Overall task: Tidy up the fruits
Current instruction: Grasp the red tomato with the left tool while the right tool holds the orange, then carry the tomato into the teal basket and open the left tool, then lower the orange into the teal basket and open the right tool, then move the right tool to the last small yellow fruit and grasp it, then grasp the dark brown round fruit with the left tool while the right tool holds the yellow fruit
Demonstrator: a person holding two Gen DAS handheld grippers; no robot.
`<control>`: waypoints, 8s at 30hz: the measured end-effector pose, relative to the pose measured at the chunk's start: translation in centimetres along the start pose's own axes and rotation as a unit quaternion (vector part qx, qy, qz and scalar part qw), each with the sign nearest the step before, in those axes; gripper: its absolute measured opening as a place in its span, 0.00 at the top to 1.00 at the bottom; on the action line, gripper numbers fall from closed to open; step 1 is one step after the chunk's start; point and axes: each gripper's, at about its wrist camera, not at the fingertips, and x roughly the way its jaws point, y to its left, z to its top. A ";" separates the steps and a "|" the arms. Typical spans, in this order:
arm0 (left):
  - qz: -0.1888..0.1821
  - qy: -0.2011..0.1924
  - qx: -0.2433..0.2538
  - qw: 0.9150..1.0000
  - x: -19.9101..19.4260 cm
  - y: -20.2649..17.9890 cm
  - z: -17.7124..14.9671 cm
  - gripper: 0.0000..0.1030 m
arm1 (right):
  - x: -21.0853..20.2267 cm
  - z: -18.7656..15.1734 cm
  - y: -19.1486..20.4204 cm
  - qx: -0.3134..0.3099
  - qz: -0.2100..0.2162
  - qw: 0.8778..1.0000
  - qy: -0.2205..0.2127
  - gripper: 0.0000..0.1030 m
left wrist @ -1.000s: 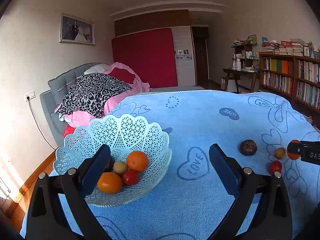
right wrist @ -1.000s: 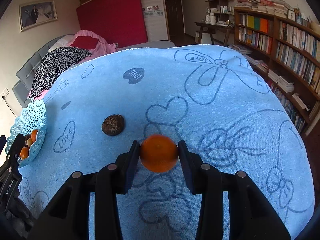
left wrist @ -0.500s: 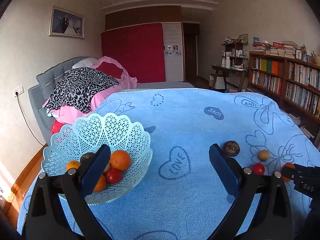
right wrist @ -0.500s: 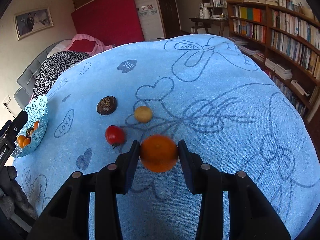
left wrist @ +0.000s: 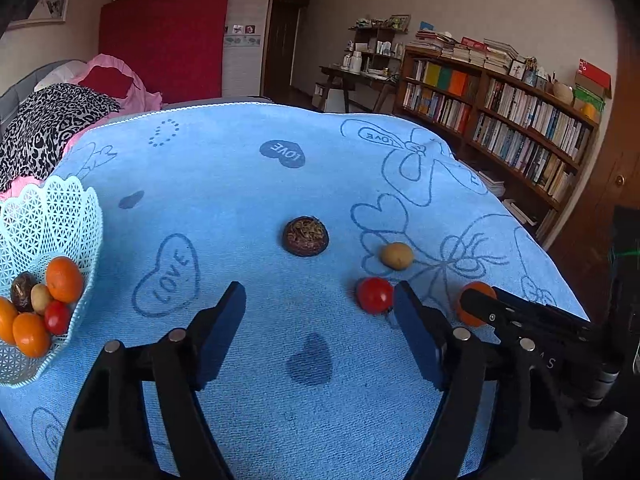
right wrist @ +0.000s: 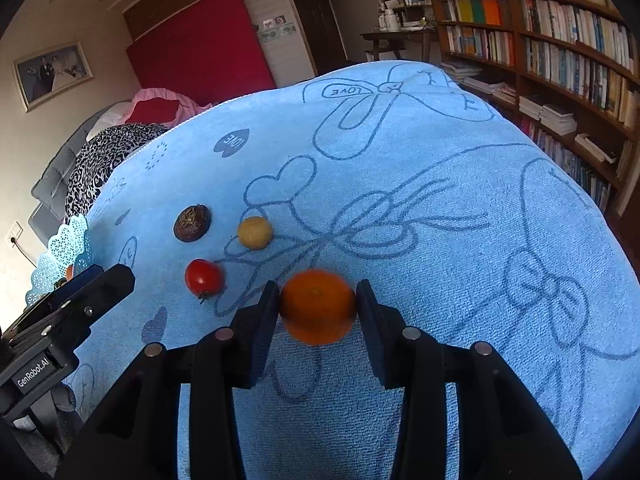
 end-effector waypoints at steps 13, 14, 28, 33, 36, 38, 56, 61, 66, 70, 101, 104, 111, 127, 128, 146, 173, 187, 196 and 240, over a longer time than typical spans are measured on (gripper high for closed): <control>-0.059 0.056 0.024 0.996 5.1 -3.5 0.1 0.63 | -0.1 -0.1 -0.2 0.011 0.003 1.000 -0.007 0.61; -0.063 0.059 0.025 0.996 5.4 -3.6 0.2 0.65 | -0.1 -0.1 -0.2 0.011 0.003 1.000 -0.007 0.61; -0.050 0.087 0.015 0.995 7.0 -3.3 0.0 0.72 | -0.3 -0.2 -0.1 0.008 0.000 1.000 -0.012 0.61; -0.050 0.082 0.016 0.995 6.8 -3.3 0.0 0.73 | -0.3 -0.2 -0.1 0.008 0.001 1.000 -0.014 0.61; -0.046 0.068 0.012 0.997 6.1 -3.0 0.0 0.73 | -0.4 -0.2 -0.2 0.009 0.001 1.000 -0.015 0.61; -0.042 0.055 0.014 0.997 5.4 -2.9 0.0 0.73 | -0.4 -0.2 -0.2 0.009 0.002 1.000 -0.016 0.61; 0.061 -0.030 -0.026 0.997 -2.2 2.2 0.1 0.73 | -0.8 -0.4 0.2 -0.001 0.005 1.000 -0.028 0.61; 0.094 -0.051 -0.051 0.993 -4.4 4.8 0.0 0.73 | -0.9 -0.4 0.3 -0.004 0.004 1.000 -0.030 0.61; 0.127 -0.063 -0.076 0.987 -6.3 7.6 -0.3 0.73 | -0.8 -0.4 0.3 -0.005 0.004 1.000 -0.030 0.61; 0.155 -0.069 -0.086 0.982 -7.5 9.3 -0.8 0.73 | -0.8 -0.4 0.3 -0.004 0.004 1.000 -0.029 0.61; 0.279 -0.126 -0.147 0.941 -13.1 14.9 -5.5 0.30 | -0.9 -0.4 1.6 -0.033 -0.012 0.999 -0.025 0.61; 0.286 -0.135 -0.141 0.938 -13.2 14.6 -5.5 0.23 | -1.2 -0.1 3.1 -0.044 0.005 0.999 -0.021 0.61; 0.284 -0.136 -0.154 0.936 -13.2 14.8 -5.8 0.16 | -1.7 0.8 9.4 -0.100 0.055 0.993 -0.020 0.61; 0.281 -0.135 -0.174 0.934 -13.1 15.4 -6.3 0.10 | -0.6 1.9 24.3 -0.201 0.184 0.962 0.020 0.61; 0.281 -0.134 -0.178 0.933 -13.0 15.6 -6.4 0.10 | -0.5 1.8 24.9 -0.206 0.188 0.960 0.023 0.61; 0.286 -0.131 -0.185 0.931 -12.7 15.8 -6.6 0.04 | 1.6 1.6 26.7 -0.199 0.194 0.960 0.041 0.59; 0.291 -0.129 -0.161 0.934 -12.1 14.9 -6.3 0.04 | 1.1 0.8 20.4 -0.168 0.124 0.978 0.023 0.50; 0.297 -0.122 -0.143 0.936 -11.5 14.4 -6.1 0.03 | 0.9 0.1 14.8 -0.130 0.084 0.988 0.027 0.49; 0.294 -0.123 -0.128 0.939 -11.5 13.9 -5.9 0.03 | 0.6 0.5 9.8 -0.099 0.042 0.994 0.021 0.49; 0.119 -0.039 0.012 0.992 -0.6 2.7 2.0 0.04 | 2.9 3.5 5.2 -0.104 -0.030 0.994 -0.007 0.73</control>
